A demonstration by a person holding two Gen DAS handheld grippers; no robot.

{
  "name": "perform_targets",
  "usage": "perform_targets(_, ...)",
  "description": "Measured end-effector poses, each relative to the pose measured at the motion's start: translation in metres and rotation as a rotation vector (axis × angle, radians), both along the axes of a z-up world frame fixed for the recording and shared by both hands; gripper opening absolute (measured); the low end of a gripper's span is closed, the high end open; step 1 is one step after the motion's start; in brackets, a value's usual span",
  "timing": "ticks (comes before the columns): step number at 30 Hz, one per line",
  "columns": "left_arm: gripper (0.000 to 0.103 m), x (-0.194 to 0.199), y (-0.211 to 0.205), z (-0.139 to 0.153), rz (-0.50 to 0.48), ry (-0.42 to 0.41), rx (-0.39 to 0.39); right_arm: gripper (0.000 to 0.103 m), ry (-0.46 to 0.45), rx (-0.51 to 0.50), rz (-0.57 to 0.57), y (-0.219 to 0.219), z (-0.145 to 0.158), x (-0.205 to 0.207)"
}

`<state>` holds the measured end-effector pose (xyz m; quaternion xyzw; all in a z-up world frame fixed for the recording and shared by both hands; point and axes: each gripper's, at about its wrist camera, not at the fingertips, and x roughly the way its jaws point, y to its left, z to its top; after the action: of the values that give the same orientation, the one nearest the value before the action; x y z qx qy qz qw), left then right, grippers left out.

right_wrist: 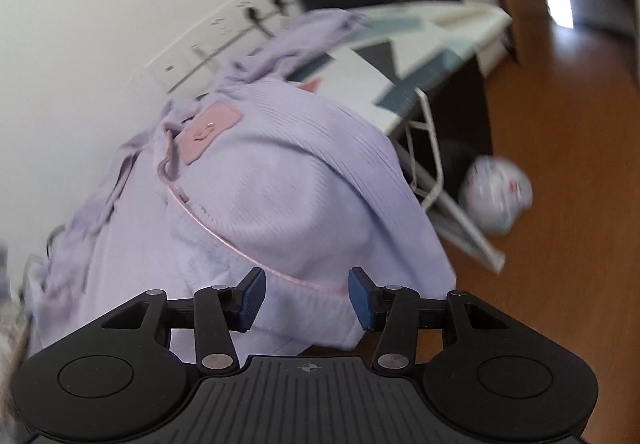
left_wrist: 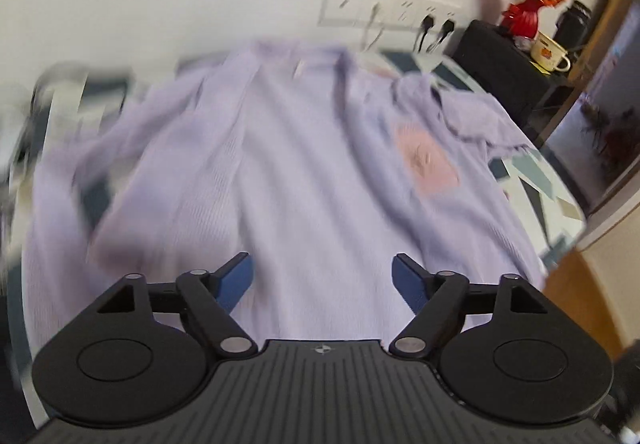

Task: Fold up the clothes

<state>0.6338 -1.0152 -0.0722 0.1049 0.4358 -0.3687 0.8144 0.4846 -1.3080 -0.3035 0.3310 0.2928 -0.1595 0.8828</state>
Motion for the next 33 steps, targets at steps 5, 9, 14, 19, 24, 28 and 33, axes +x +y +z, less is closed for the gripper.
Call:
perform_targets(5, 0.086, 0.014, -0.104, -0.012, -0.048, -0.062, 0.109, 0.047, -0.005, -0.105, 0.144, 0.001, -0.013, 0.021)
perform_targets(9, 0.086, 0.025, -0.162, -0.033, -0.060, -0.027, 0.192, 0.054, -0.028, -0.113, 0.237, 0.001, -0.019, 0.034)
perform_targets(14, 0.086, 0.039, -0.201, -0.059, -0.042, -0.033, 0.276, 0.058, -0.051, -0.102, 0.371, 0.000, -0.019, 0.052)
perform_targets(19, 0.086, 0.046, -0.228, -0.078, -0.114, -0.148, 0.369, 0.058, -0.015, -0.104, 0.409, 0.009, -0.029, 0.061)
perform_targets(24, 0.086, 0.057, -0.227, -0.092, -0.191, -0.104, 0.406, 0.058, -0.013, -0.067, 0.380, 0.030, -0.021, 0.049)
perform_targets(28, 0.086, 0.065, -0.207, -0.096, -0.241, -0.112, 0.401, 0.058, -0.005, -0.024, 0.311, 0.051, -0.018, 0.037)
perform_targets(33, 0.086, 0.088, -0.188, -0.095, -0.268, -0.047, 0.397, 0.041, -0.003, -0.072, 0.296, 0.084, -0.010, 0.035)
